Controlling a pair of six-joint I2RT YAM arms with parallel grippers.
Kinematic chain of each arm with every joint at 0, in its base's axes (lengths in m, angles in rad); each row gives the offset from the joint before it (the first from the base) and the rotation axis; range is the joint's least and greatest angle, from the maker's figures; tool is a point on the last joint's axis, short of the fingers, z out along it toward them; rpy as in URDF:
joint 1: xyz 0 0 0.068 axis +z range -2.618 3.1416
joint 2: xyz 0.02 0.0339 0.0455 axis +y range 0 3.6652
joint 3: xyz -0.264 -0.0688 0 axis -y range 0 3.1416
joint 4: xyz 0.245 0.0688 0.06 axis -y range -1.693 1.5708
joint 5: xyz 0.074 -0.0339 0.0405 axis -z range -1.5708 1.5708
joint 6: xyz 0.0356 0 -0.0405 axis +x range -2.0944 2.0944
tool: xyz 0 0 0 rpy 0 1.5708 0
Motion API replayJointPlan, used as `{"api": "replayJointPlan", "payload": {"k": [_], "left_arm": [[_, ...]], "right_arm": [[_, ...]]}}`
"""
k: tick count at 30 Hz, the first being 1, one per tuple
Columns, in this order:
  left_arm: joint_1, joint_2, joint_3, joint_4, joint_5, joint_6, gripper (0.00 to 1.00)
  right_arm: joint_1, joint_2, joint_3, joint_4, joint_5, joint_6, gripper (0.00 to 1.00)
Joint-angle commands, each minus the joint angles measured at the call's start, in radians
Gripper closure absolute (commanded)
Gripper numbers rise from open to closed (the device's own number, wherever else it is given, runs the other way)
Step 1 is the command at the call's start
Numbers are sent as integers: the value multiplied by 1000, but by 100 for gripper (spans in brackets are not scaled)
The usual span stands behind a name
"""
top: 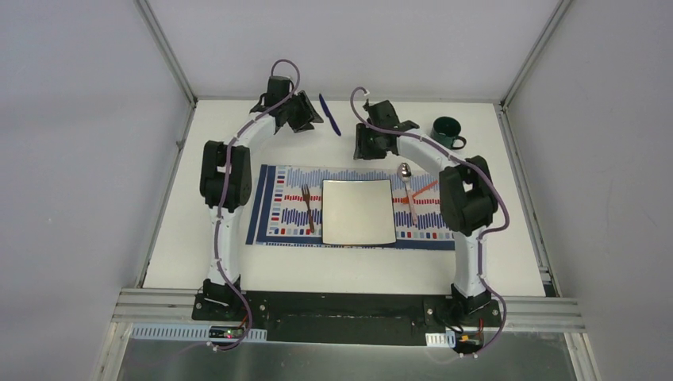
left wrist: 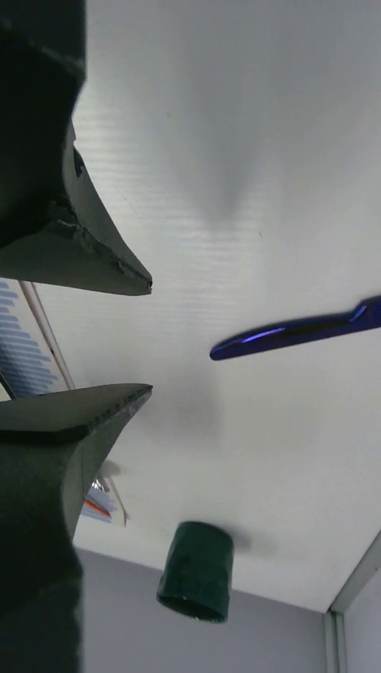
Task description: Set the dinner table for one person
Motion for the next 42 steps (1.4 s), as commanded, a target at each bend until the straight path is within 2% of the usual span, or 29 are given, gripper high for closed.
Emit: {"api": "replayJointPlan", "payload": {"k": [1, 4, 6, 11, 13, 16, 22, 30, 42], "left_arm": [[-13, 103, 145, 74, 85, -53, 49], [-22, 162, 197, 139, 109, -87, 32], [-25, 195, 210, 222, 143, -125, 27], [-28, 275, 243, 489, 225, -264, 25], [-29, 313, 296, 517, 229, -294, 23], [-31, 376, 421, 430, 223, -301, 23], [-33, 357, 391, 471, 173, -309, 23], [-35, 396, 456, 388, 30, -253, 24], [-42, 473, 640, 249, -58, -176, 23]], "right_arm": [[-2, -160, -53, 126, -34, 21, 56], [-3, -196, -84, 138, -42, 20, 56], [-2, -212, -97, 143, -56, 24, 56], [4, -225, -145, 184, -83, 43, 56], [5, -220, -157, 191, -93, 48, 56], [7, -217, -180, 208, -99, 55, 56], [14, -205, -196, 231, -114, 63, 56], [23, -199, -208, 244, -136, 66, 57], [27, -189, -216, 260, -165, 70, 58]]}}
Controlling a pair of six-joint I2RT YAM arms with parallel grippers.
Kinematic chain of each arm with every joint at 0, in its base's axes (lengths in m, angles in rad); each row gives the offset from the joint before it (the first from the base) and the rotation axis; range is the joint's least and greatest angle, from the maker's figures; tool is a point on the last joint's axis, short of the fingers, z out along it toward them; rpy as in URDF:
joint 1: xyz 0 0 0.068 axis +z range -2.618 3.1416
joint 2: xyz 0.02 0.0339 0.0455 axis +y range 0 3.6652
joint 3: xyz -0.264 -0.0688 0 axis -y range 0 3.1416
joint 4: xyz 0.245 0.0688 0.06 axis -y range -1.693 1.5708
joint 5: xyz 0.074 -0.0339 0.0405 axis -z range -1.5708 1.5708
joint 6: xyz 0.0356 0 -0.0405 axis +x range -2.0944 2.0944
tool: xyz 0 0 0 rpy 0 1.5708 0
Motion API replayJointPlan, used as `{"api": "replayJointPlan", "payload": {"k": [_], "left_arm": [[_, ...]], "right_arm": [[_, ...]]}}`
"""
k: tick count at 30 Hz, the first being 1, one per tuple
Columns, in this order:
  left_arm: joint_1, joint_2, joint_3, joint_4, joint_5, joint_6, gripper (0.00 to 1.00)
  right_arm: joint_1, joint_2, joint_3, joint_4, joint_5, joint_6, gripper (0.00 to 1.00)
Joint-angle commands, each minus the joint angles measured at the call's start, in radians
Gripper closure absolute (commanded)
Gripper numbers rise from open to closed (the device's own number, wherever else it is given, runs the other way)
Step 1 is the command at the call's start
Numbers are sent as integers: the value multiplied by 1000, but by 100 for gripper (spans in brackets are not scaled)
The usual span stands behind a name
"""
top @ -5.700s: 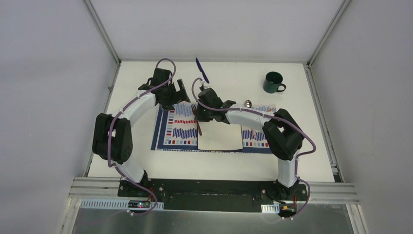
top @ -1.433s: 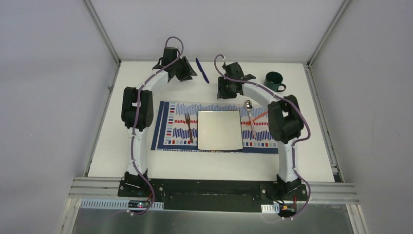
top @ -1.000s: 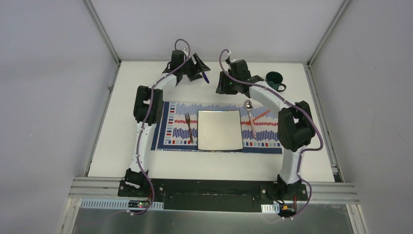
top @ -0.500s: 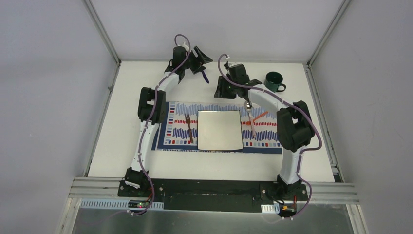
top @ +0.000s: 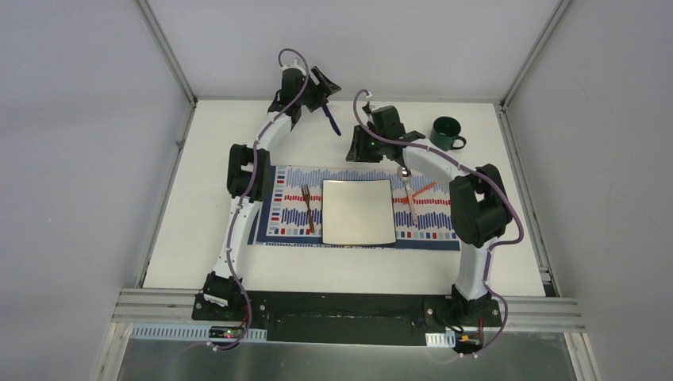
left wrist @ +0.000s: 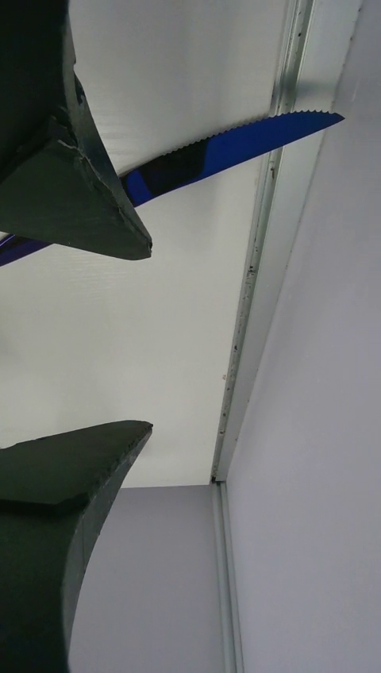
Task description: Set the dinner table for one person
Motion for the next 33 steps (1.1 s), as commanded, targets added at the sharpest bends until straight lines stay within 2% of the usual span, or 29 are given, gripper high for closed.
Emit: {"api": "replayJointPlan", "payload": {"k": [1, 17, 33], "left_arm": [[-14, 31, 101, -39, -52, 45, 23], [-2, 70, 126, -104, -94, 2, 22], [1, 119, 188, -98, -44, -28, 23]], "right_arm": [[6, -8, 2, 54, -26, 13, 58], [6, -13, -17, 76, -59, 21, 58], [6, -16, -21, 87, -67, 26, 59]]}}
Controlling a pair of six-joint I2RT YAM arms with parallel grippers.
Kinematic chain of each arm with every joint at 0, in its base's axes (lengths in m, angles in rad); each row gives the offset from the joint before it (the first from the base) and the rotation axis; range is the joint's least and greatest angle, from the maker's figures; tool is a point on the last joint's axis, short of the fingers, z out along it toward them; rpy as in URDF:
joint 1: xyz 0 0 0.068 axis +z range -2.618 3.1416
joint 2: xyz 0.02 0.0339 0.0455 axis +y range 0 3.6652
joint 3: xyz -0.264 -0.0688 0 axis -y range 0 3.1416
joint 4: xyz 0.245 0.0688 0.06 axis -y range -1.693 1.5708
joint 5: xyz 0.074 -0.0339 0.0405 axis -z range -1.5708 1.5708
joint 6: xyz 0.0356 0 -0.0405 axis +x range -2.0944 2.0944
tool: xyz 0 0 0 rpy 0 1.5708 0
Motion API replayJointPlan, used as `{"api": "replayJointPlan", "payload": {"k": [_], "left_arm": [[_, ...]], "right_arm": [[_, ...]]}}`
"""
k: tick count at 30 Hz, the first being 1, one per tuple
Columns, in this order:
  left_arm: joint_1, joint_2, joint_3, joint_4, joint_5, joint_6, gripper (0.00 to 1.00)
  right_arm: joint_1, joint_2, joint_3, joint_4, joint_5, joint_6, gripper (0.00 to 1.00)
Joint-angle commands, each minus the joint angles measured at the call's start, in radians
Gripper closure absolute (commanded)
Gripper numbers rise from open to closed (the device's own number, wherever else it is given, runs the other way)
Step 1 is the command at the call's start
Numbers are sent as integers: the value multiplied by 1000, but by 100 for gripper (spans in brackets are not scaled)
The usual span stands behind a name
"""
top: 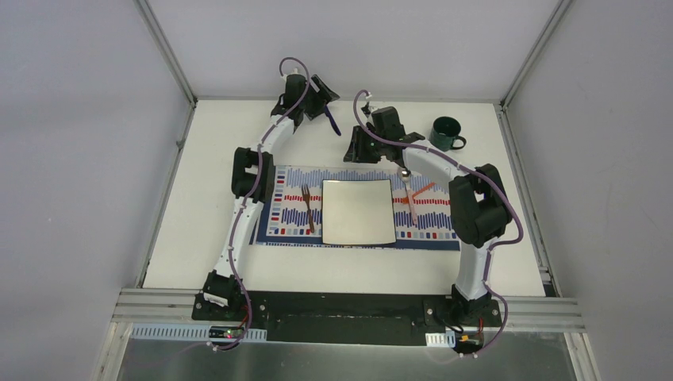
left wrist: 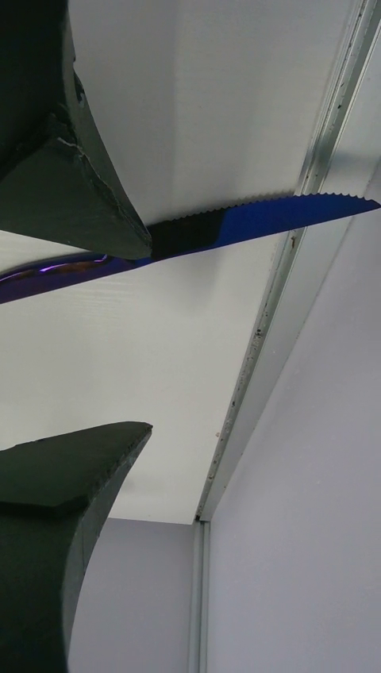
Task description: Set the dinner table for one person
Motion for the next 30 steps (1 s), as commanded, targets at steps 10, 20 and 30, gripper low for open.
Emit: {"api": "replayJointPlan", "payload": {"k": [10, 20, 30], "left_arm": [[5, 21, 65, -5, 46, -34, 23], [2, -4, 24, -11, 75, -31, 25], [-17, -57, -73, -15, 114, -22, 27]], "right_arm": [[5, -19, -6, 52, -15, 6, 59], [6, -23, -10, 57, -16, 11, 59], [6, -39, -16, 58, -12, 12, 59]]}}
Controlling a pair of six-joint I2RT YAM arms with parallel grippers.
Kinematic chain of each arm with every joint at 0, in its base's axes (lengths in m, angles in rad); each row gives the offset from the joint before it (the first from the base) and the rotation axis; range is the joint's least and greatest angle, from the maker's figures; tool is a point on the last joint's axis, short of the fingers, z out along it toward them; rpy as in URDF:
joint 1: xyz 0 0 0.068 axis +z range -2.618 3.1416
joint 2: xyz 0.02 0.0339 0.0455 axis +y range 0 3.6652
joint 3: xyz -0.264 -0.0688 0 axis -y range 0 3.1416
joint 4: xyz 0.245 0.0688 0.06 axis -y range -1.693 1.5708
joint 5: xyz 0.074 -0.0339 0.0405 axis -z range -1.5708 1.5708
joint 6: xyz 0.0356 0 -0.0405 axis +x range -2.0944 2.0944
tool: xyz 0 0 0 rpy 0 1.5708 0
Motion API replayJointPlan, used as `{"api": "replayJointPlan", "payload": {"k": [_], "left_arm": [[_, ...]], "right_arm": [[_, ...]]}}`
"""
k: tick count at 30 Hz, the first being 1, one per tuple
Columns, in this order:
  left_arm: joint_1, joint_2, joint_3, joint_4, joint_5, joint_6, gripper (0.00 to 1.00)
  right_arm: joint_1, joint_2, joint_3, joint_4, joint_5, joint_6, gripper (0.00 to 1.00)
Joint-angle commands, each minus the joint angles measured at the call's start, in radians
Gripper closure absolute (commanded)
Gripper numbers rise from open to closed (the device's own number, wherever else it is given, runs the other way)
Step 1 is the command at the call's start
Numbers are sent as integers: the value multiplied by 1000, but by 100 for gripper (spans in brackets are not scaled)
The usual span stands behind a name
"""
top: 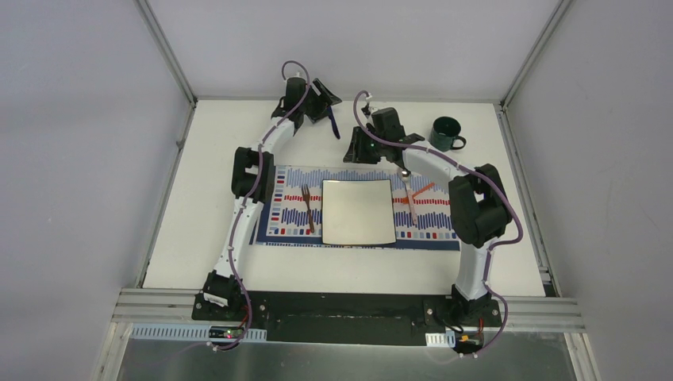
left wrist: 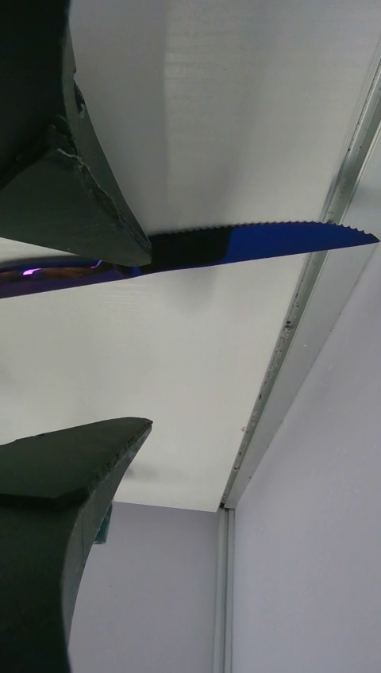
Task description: Set the dinner table for one person
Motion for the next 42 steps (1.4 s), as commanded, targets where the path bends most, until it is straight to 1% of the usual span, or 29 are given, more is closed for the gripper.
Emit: {"api": "replayJointPlan", "payload": {"k": [1, 10, 17, 28, 36, 42], "left_arm": [[-18, -83, -80, -25, 35, 11, 27], [-45, -190, -319, 61, 52, 14, 29], [-71, -232, -393, 67, 62, 21, 31], [-93, -333, -601, 186, 54, 2, 32], [-96, -393, -679, 216, 54, 1, 32], [-95, -424, -666, 194, 51, 22, 29]], "right_arm": [[6, -41, -9, 38, -10, 7, 59], [6, -57, -14, 40, -8, 14, 59], [7, -73, -25, 46, -14, 24, 59], [10, -86, -50, 68, -18, 39, 59], [18, -87, -58, 78, -21, 53, 59], [25, -88, -64, 82, -24, 59, 59]]}}
